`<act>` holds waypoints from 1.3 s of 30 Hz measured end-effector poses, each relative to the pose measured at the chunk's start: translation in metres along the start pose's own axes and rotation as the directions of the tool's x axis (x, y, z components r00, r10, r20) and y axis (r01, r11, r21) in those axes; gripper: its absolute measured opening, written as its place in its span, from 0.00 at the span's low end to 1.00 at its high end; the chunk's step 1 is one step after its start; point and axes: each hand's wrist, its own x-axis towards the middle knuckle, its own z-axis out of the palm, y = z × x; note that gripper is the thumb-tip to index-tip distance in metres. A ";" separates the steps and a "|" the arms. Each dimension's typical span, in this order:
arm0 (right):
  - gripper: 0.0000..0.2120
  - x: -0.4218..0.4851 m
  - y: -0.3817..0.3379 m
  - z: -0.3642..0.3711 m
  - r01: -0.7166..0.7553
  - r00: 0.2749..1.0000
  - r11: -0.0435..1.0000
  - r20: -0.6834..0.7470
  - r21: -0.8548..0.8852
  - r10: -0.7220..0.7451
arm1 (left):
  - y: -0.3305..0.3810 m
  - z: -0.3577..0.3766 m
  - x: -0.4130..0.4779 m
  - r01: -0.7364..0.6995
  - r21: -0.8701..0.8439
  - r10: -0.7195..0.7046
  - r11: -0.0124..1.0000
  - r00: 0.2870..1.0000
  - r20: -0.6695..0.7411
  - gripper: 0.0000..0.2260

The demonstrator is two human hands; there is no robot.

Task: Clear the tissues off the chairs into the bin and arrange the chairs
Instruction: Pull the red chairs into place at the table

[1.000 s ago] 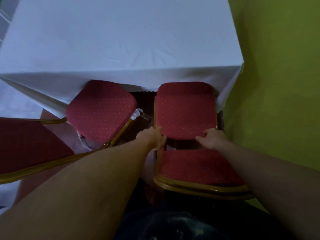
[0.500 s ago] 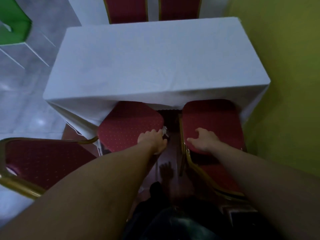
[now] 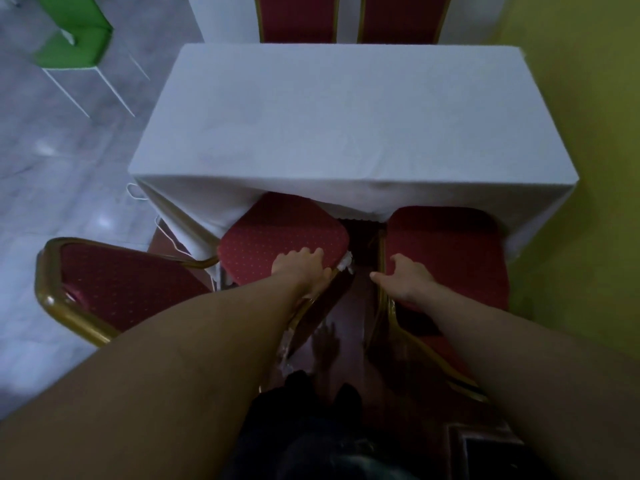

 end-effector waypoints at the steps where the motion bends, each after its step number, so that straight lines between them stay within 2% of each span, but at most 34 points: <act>1: 0.36 -0.001 -0.002 0.003 -0.004 1.000 1.000 0.008 -0.002 0.004 | -0.004 0.000 -0.001 -0.003 -0.002 0.003 1.000 1.000 0.000 0.25; 5: 0.32 -0.003 -0.018 0.021 -0.013 0.999 1.000 0.031 0.011 0.012 | -0.033 0.001 -0.002 0.007 0.008 -0.007 1.000 1.000 -0.004 0.25; 9: 0.34 -0.001 -0.049 0.042 -0.026 0.999 0.999 0.042 0.020 0.025 | -0.071 -0.001 0.003 -0.004 0.029 0.004 1.000 1.000 -0.010 0.26; 13: 0.36 -0.001 -0.097 0.068 -0.041 0.999 0.997 0.028 0.071 0.040 | -0.118 -0.003 0.008 -0.055 0.042 0.055 0.998 0.998 0.001 0.26; 20: 0.33 -0.002 -0.186 0.140 -0.092 0.995 0.979 0.059 0.181 0.083 | -0.218 -0.007 0.016 -0.127 0.074 0.123 0.989 0.991 0.058 0.25; 29: 0.30 -0.002 -0.248 0.235 -0.192 0.979 0.962 0.099 0.193 0.175 | -0.327 0.007 0.032 -0.041 0.096 0.024 0.995 0.985 0.169 0.26; 32: 0.35 -0.004 -0.250 0.262 -0.242 0.961 0.950 0.181 0.195 0.208 | -0.352 0.014 0.035 0.009 0.134 -0.039 0.991 0.974 0.221 0.31; 35: 0.40 -0.007 -0.249 0.281 -0.318 0.915 0.929 0.318 0.190 0.248 | -0.370 0.016 0.036 0.068 0.185 -0.121 0.980 0.949 0.292 0.30; 39: 0.41 -0.012 -0.248 0.305 -0.420 0.848 0.880 0.443 0.223 0.293 | -0.390 0.023 0.035 0.112 0.190 -0.175 0.975 0.918 0.357 0.31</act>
